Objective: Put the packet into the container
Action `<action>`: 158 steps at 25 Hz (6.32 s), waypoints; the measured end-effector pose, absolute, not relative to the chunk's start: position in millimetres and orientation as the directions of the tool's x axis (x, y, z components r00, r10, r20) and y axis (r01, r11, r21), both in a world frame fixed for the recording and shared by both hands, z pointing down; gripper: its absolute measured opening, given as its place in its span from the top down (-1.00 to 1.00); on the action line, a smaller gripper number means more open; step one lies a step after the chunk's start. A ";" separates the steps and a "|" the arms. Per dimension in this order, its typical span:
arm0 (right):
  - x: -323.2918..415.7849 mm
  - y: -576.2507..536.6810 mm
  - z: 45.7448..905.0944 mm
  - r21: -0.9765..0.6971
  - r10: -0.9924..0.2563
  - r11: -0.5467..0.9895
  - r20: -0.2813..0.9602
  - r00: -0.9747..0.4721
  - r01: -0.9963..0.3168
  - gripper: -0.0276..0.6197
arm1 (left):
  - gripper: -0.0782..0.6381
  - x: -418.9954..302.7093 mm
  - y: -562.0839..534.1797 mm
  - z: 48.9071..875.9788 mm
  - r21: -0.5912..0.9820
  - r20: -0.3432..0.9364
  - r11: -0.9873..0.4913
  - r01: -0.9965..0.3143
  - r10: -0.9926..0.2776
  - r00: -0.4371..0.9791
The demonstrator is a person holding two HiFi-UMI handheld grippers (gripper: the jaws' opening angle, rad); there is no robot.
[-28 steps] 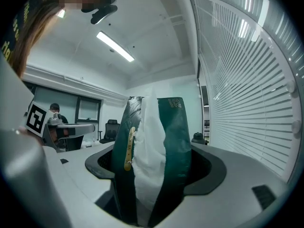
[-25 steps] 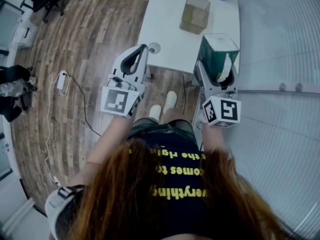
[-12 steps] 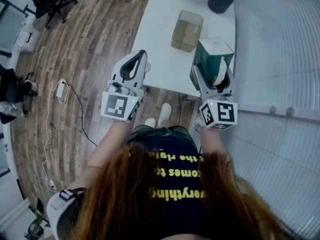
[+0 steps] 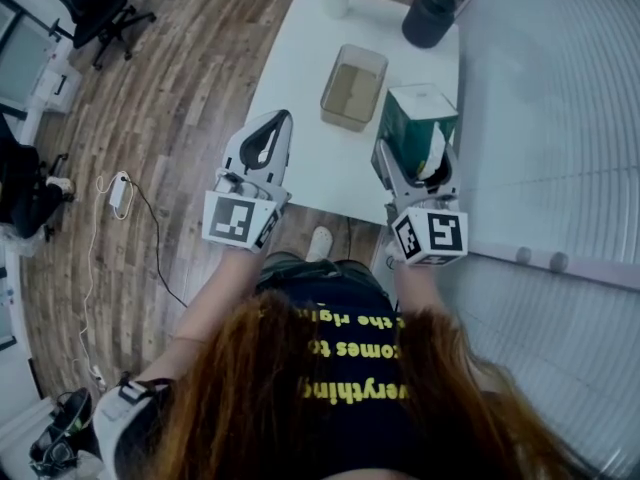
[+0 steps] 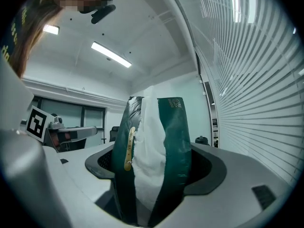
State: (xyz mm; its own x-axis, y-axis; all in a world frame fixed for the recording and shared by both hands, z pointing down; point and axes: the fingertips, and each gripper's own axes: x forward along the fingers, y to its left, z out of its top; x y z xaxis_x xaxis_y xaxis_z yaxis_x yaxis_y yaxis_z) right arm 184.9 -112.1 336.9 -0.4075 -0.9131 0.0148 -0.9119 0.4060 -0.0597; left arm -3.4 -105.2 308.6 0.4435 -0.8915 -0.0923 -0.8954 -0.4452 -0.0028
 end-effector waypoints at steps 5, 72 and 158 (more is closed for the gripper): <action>199.9 -122.6 341.6 -0.073 -0.916 0.398 0.014 -0.400 -0.914 -0.30 | 0.78 10.8 -116.0 312.9 -0.004 -0.099 -0.454 -0.891 -0.886 0.452; 135.6 -346.7 560.0 -0.170 -0.683 0.030 0.716 -0.144 -0.985 -0.31 | 0.78 -61.7 -284.6 350.0 0.123 -0.032 -0.558 -0.821 -0.829 0.559; 110.6 -287.3 376.0 -0.228 -0.905 0.400 0.056 -0.422 -0.888 0.85 | 0.78 -42.7 -256.5 342.9 0.082 -0.035 -0.594 -0.800 -0.804 0.594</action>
